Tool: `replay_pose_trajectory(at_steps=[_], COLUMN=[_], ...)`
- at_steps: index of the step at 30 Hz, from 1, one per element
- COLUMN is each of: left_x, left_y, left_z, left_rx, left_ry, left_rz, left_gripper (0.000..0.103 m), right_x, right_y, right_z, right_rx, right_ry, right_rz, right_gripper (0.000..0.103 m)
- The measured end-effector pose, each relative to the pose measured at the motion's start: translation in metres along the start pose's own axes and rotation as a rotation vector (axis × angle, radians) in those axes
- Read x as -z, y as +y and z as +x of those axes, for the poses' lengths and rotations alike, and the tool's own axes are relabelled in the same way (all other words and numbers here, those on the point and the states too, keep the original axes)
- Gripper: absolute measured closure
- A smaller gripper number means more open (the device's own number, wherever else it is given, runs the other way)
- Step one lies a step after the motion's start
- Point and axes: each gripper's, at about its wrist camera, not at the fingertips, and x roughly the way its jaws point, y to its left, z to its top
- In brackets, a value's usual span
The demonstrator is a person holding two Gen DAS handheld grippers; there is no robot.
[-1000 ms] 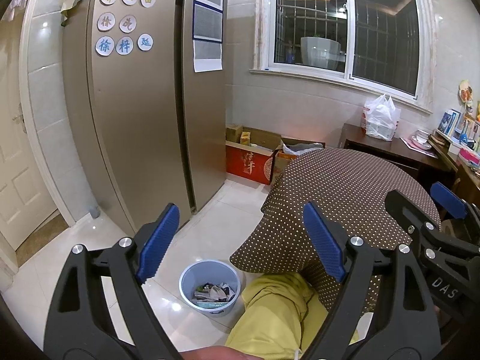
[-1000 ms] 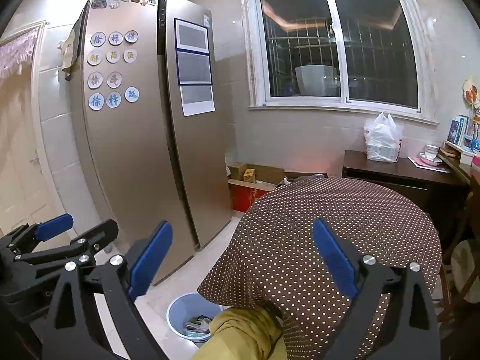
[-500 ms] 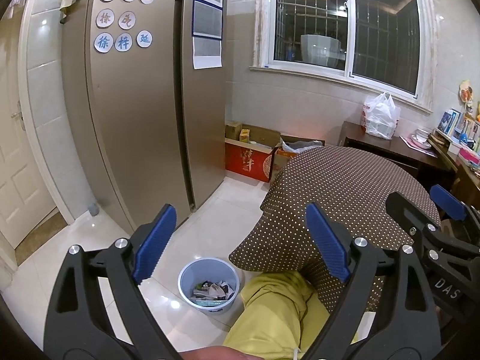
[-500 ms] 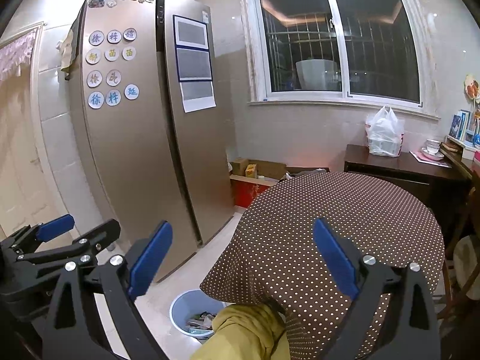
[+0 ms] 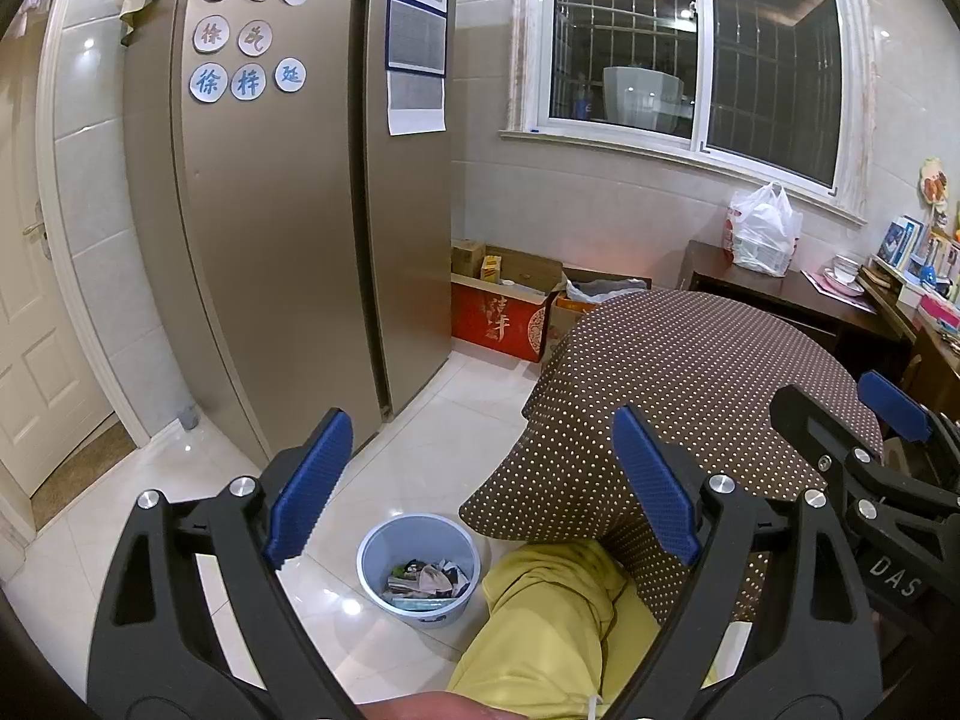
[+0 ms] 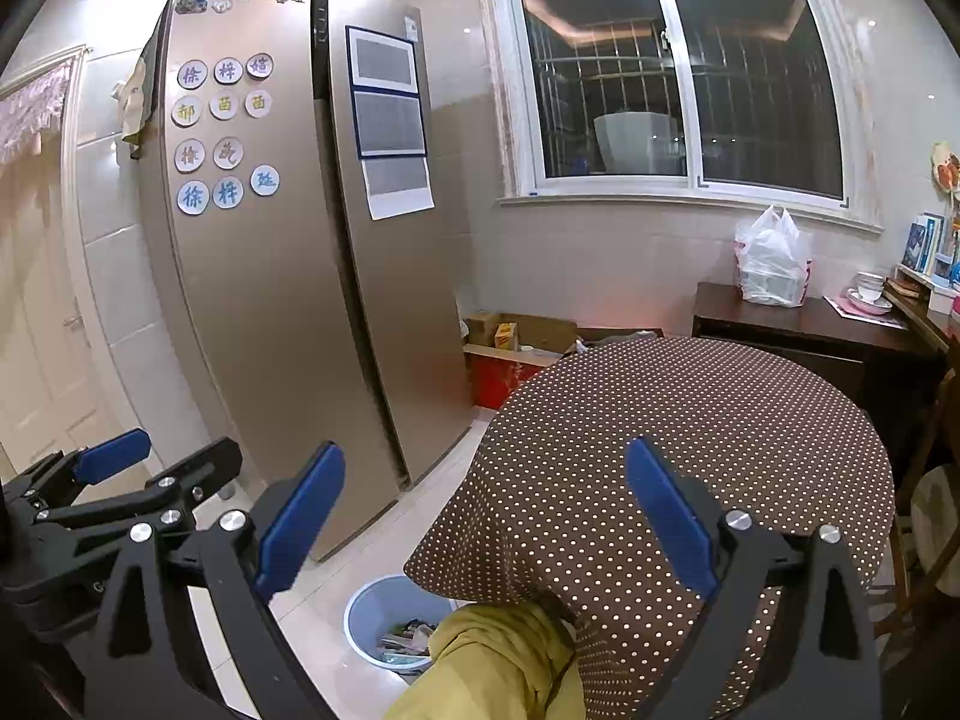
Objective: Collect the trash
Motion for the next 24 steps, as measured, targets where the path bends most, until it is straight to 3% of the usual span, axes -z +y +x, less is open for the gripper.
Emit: replay_pose_trajectory(at_steps=[24], left_x=[0.0002], left_y=[0.0007], left_z=[0.0005], left_rx=[-0.005], left_ry=[0.004], left_rz=[-0.013], left_gripper=[0.015], right_x=[0.0019], right_y=[0.0037], right_z=[0.0020], right_rx=[-0.011], right_ry=[0.005], right_rz=[0.007], right_gripper=[0.009])
